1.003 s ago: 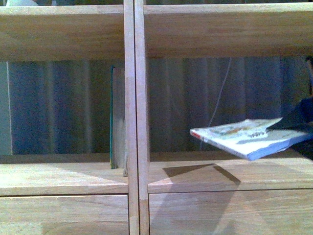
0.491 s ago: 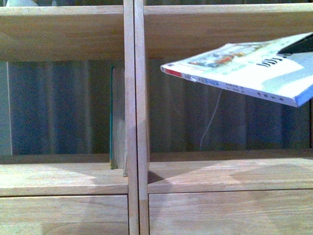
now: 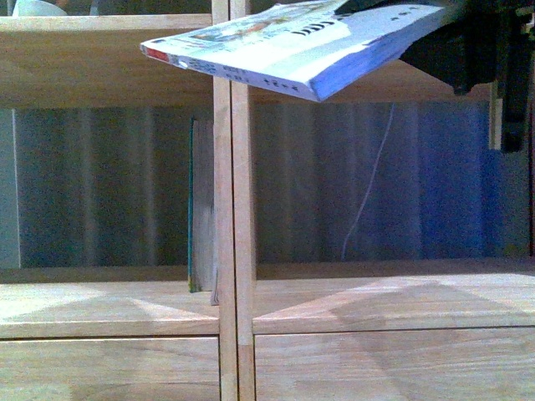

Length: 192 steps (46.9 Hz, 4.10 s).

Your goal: Organize books on shelf

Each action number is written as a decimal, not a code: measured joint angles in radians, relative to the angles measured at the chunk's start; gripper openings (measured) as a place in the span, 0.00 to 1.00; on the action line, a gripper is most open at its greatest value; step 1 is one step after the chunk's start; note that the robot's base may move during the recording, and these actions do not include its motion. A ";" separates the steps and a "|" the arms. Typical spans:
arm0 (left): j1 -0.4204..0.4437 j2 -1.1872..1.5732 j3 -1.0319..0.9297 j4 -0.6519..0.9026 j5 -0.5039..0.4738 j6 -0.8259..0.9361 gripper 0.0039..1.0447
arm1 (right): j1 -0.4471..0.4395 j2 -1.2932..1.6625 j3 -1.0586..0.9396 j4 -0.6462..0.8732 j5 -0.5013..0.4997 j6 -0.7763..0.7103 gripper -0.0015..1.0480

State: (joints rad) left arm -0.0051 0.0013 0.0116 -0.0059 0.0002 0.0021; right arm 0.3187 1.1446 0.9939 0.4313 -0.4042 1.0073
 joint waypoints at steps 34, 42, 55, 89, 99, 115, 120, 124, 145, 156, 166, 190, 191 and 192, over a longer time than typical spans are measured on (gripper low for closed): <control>0.067 0.711 0.217 0.785 0.348 -0.849 0.93 | 0.091 0.001 0.007 -0.001 0.024 -0.059 0.12; -0.009 0.786 0.281 0.871 0.282 -0.987 0.93 | 0.126 0.001 0.007 0.000 0.046 -0.063 0.12; -0.251 0.866 0.403 0.924 0.156 -1.035 0.93 | 0.224 0.015 0.007 -0.010 0.077 -0.111 0.12; -0.366 0.929 0.491 0.879 0.106 -0.957 0.93 | 0.323 -0.021 -0.016 -0.042 0.087 -0.144 0.12; -0.393 0.926 0.496 0.869 0.100 -0.930 0.70 | 0.326 -0.026 -0.037 -0.043 0.087 -0.143 0.12; -0.406 0.908 0.505 0.851 0.077 -0.919 0.16 | 0.316 -0.026 -0.042 -0.045 0.087 -0.133 0.12; -0.411 0.898 0.513 0.846 0.076 -0.950 0.07 | 0.311 -0.026 -0.048 -0.047 0.093 -0.133 0.12; -0.412 0.895 0.515 0.839 0.075 -0.953 0.06 | 0.310 -0.026 -0.048 -0.048 0.094 -0.132 0.12; -0.363 0.846 0.523 0.665 0.060 -0.795 0.06 | 0.196 -0.026 -0.048 -0.039 0.137 -0.191 0.72; -0.196 0.775 0.566 0.527 0.021 -0.480 0.06 | 0.001 -0.027 -0.061 -0.043 0.251 -0.345 0.93; -0.104 0.772 0.583 0.556 -0.021 -0.183 0.06 | -0.089 -0.027 -0.098 -0.152 0.370 -0.501 0.93; 0.077 1.004 0.634 0.846 0.126 0.134 0.06 | -0.146 -0.200 -0.412 -0.062 0.571 -0.951 0.49; 0.074 1.020 0.639 0.863 0.129 0.140 0.06 | -0.151 -0.212 -0.436 -0.052 0.566 -0.959 0.46; 0.069 1.038 0.644 0.880 0.132 0.145 0.06 | -0.154 -0.217 -0.447 -0.048 0.563 -0.962 0.44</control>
State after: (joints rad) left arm 0.0643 1.0389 0.6552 0.8738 0.1322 0.1471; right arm 0.1646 0.9272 0.5468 0.3836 0.1585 0.0452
